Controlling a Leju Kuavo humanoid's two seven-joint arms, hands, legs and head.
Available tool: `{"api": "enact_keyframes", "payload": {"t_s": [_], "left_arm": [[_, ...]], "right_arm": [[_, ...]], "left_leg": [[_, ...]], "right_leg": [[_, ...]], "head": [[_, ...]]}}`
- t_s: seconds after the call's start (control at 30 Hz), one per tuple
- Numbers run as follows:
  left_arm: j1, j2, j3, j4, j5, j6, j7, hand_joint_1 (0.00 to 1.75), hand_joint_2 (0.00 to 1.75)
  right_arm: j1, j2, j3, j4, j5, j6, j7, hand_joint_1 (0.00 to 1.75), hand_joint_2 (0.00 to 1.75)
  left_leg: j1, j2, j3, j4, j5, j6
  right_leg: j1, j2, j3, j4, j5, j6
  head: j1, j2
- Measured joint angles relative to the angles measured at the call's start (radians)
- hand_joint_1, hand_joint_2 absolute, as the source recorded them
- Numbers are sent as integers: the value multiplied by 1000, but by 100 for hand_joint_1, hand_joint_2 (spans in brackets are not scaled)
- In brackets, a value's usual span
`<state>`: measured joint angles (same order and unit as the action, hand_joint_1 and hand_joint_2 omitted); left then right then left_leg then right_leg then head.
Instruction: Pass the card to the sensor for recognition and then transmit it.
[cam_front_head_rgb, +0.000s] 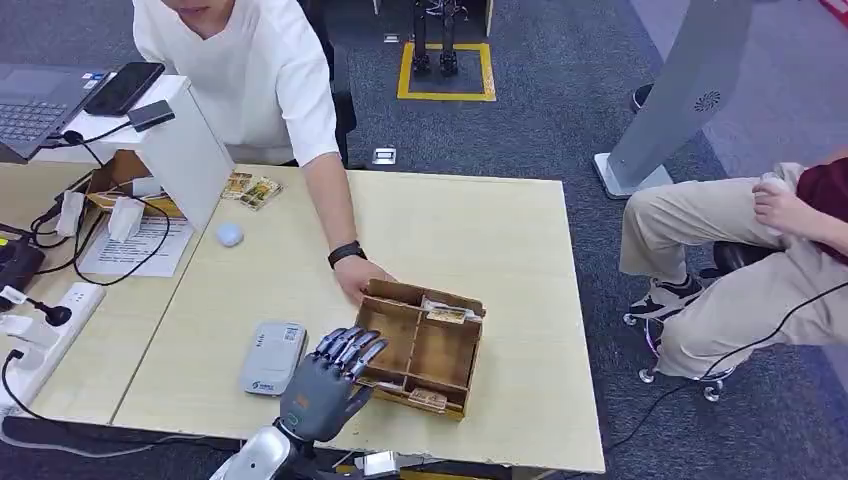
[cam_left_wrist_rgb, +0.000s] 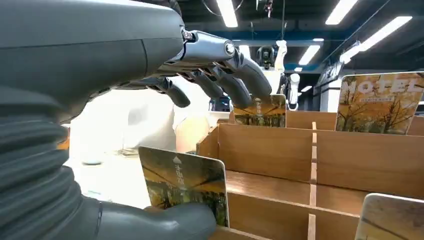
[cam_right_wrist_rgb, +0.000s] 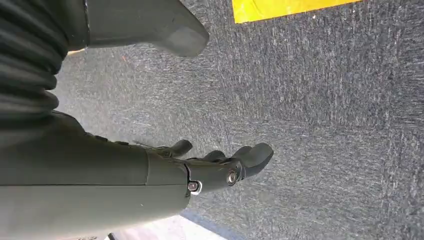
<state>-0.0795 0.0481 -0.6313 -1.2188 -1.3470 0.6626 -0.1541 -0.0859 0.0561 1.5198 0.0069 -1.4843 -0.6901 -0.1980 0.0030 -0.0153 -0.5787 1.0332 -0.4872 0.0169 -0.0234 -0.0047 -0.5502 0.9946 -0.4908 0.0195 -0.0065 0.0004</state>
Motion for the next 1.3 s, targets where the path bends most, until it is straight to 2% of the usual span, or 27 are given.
{"api": "enact_keyframes", "payload": {"t_s": [0.03, 0.07, 0.1, 0.17, 0.73, 1.17, 1.3], "left_arm": [[0, 0, 0, 0, 0, 0, 0, 108, 175], [0, 0, 0, 1, 3, -2, -1, 147, 175], [0, 0, 0, 3, 5, -3, -3, 152, 175], [2, 0, -2, 7, 7, -10, -3, 175, 175], [-5, 2, -26, 42, 3, -56, -2, 175, 175], [-5, 2, -26, 47, 6, -41, 2, 175, 175], [1, 0, -26, 47, 39, 15, -23, 175, 175]], "right_arm": [[0, 0, 0, 0, 0, 0, 0, 0, 175], [0, 0, 1, 0, -2, 0, 0, 0, 175], [0, 0, 2, 0, -3, 0, 0, 0, 175], [0, 0, 3, 0, -4, 0, -1, 0, 175], [-1, 0, 9, 0, -10, 0, -15, 0, 175], [-1, 1, 14, 0, -13, 0, -18, 0, 175], [-1, 2, 14, 0, -20, 0, -19, 0, 175]], "left_leg": [[0, 0, 0, 0, 0, 0], [0, 0, 0, 0, 0, 0], [0, 0, 0, 0, 0, 0], [0, 0, 0, 0, 0, 0], [0, 0, 0, 0, 0, 0], [0, 0, 1, 0, 0, 0], [0, 0, 1, 0, 0, 0]], "right_leg": [[0, 0, 0, 0, 0, 0], [0, 0, 0, 0, 0, 0], [0, 0, 0, 0, 0, 0], [0, 0, 0, 0, 0, 0], [0, 0, 1, 0, 0, 0], [0, 0, 1, 0, 0, 0], [0, 0, 1, 0, 0, 0]], "head": [[0, 0], [0, 0], [0, 0], [0, 0], [0, 0], [0, 0], [0, 0]]}}
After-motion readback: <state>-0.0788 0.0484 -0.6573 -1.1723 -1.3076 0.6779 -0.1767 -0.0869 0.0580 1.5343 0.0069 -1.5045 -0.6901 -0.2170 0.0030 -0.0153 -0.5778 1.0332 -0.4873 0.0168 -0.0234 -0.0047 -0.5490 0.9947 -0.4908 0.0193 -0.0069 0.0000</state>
